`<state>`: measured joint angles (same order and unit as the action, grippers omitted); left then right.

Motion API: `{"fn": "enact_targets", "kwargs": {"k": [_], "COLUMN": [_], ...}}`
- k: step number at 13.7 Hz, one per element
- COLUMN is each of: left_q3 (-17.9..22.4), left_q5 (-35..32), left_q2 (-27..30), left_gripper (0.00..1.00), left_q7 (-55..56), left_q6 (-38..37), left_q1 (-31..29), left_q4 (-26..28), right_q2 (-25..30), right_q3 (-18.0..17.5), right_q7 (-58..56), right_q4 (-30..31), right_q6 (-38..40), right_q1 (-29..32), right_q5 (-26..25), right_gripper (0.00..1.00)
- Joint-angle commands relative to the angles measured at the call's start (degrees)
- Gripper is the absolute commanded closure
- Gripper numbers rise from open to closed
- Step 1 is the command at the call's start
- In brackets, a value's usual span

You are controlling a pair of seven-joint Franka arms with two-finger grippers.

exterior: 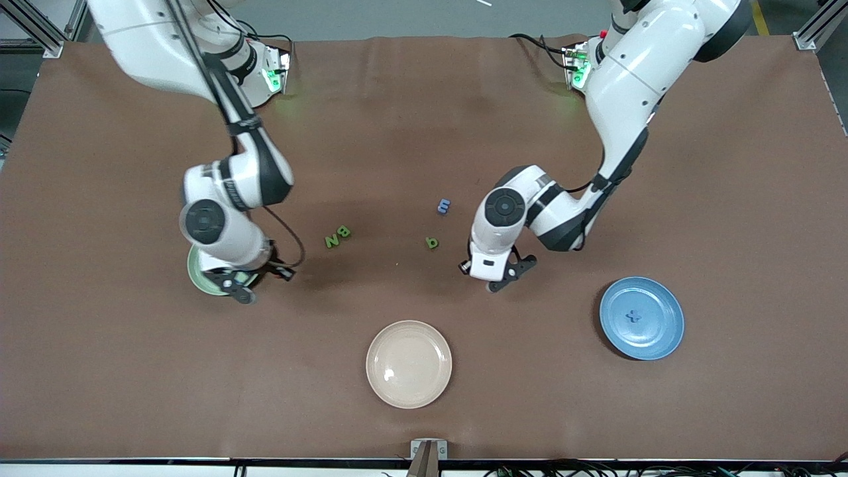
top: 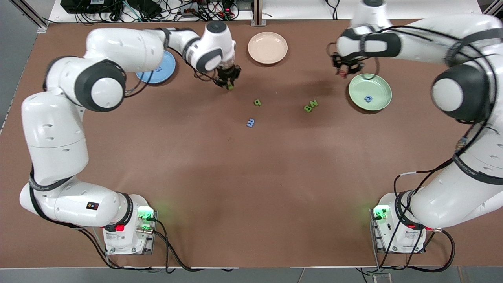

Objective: Sort upper and lower case letters into plates
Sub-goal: 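Place the n on the blue plate while the right gripper places Q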

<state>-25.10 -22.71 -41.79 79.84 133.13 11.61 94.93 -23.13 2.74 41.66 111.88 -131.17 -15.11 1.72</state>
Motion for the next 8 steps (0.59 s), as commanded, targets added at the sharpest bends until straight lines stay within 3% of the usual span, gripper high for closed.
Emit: {"fn": "enact_targets", "kwargs": {"k": [1, 4, 8], "left_q3": [0.1, 0.0, 0.1], "left_q5": [-1.0, -1.1, -1.1], "left_q2": [5.0, 5.7, 5.8], "left_gripper": [1.00, 1.00, 1.00], "left_q7": [-7.6, -21.4, -35.2], "left_q6": [-5.2, -5.3, -7.3], "left_q1": [-3.8, -11.4, -18.4], "left_q4": [1.3, 1.1, -0.8], "right_q2": [5.8, 7.0, 6.3], "right_q3": [-1.2, -1.2, -1.3], "right_q7": [-7.7, -12.6, -12.8], "right_q4": [8.8, 15.5, 17.3], "right_q6": [-2.0, -9.3, -13.5], "right_q1": [5.4, 8.6, 9.0], "right_q5": [-0.8, -0.7, -0.7], "right_gripper": [1.00, 1.00, 1.00]}}
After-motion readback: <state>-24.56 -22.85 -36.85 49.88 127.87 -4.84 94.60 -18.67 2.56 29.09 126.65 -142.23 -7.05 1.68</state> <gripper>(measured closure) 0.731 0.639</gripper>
